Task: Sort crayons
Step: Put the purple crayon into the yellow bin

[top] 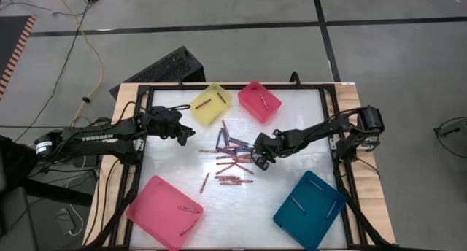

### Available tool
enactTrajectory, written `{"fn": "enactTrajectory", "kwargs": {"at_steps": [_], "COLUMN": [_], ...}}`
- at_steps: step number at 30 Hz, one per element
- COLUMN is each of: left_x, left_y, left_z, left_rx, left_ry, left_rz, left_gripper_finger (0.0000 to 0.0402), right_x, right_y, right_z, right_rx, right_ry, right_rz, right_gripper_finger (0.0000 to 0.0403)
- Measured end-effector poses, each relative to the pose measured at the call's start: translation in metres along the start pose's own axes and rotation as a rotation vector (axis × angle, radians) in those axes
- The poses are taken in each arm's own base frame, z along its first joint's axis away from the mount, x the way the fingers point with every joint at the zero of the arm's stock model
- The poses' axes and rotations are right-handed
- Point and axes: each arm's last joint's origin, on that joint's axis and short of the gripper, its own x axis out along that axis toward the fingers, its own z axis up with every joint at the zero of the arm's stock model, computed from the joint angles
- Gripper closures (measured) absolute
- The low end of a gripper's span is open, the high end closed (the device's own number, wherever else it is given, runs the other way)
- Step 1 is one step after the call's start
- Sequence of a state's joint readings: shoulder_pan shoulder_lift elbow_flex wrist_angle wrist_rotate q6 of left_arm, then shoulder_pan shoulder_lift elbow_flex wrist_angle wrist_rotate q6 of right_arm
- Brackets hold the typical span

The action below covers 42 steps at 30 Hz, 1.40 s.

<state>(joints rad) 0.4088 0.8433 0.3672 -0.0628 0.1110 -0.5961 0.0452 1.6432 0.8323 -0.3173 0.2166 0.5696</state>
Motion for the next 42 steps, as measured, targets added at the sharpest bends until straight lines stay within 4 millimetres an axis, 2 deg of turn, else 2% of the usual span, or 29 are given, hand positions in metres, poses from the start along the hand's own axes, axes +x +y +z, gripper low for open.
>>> {"fn": "enactTrajectory", "kwargs": {"at_steps": [8, 15, 19, 24, 28, 31, 35, 38, 42], "left_x": [0.000, 0.000, 0.000, 0.000, 0.000, 0.000, 0.000, 0.000, 0.000], "left_y": [0.000, 0.000, 0.000, 0.000, 0.000, 0.000, 0.000, 0.000, 0.000], "left_z": [0.000, 0.000, 0.000, 0.000, 0.000, 0.000, 0.000, 0.000, 0.000], "left_rx": [-0.004, -0.004, -0.003, -0.003, -0.003, -0.003, -0.003, -0.003, -0.003], "left_ry": [0.008, 0.008, 0.007, 0.007, 0.008, 0.007, 0.007, 0.006, 0.006], "left_rz": [-0.006, -0.006, -0.006, -0.006, -0.006, -0.006, -0.006, -0.007, -0.007], "left_gripper_finger": [0.0269, 0.0269, 0.0269, 0.0269, 0.0269, 0.0269, 0.0269, 0.0269, 0.0269], "right_x": [0.004, 0.004, 0.004, -0.009, -0.030, -0.049, -0.064, -0.069, -0.060], "right_y": [0.000, -0.001, -0.001, 0.001, 0.000, -0.004, -0.008, -0.012, -0.016], "right_z": [-0.002, -0.003, -0.003, 0.006, 0.026, 0.049, 0.078, 0.106, 0.139], "right_rx": [0.009, 0.081, 0.138, 0.189, 0.227, 0.264, 0.243, 0.237, 0.198], "right_ry": [0.017, 0.028, 0.029, 0.002, -0.067, -0.175, -0.301, -0.411, -0.507], "right_rz": [-0.008, -0.013, -0.015, 0.008, 0.056, 0.085, 0.065, 0.087, 0.069], "right_gripper_finger": [0.0339, 0.0394, 0.0396, 0.0400, 0.0401, 0.0401, 0.0402, 0.0402, 0.0402]}}
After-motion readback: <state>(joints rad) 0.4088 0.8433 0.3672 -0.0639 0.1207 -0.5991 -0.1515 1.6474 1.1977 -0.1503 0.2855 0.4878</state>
